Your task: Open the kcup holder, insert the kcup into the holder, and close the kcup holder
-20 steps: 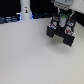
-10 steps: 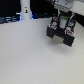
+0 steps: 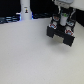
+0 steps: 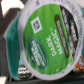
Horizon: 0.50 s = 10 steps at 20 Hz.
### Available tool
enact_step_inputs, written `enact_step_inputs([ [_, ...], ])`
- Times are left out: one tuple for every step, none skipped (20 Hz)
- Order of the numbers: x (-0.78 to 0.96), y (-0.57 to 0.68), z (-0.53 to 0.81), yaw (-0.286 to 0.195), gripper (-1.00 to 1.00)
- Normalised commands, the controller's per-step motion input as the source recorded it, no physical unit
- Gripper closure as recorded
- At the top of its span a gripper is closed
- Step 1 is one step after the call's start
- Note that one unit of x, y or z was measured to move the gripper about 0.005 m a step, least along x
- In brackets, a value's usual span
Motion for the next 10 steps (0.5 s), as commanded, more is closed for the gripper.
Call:
enact_step_inputs([
  [0.01, -0.02, -0.12, -0.005, 1.00],
  [0.00, -0.01, -0.15, -0.002, 1.00],
  [0.06, -0.03, -0.17, -0.004, 1.00],
  [0.06, -0.02, -0.19, -0.010, 1.00],
  [0.06, -0.01, -0.15, -0.012, 1.00],
  [0.05, -0.02, -0.12, -0.009, 1.00],
  [0.05, -0.02, -0.11, -0.013, 1.00],
  [0.04, -0.02, -0.10, -0.015, 1.00],
  [0.03, -0.03, -0.12, -0.015, 1.00],
  [0.02, -0.04, -0.14, -0.013, 1.00],
])
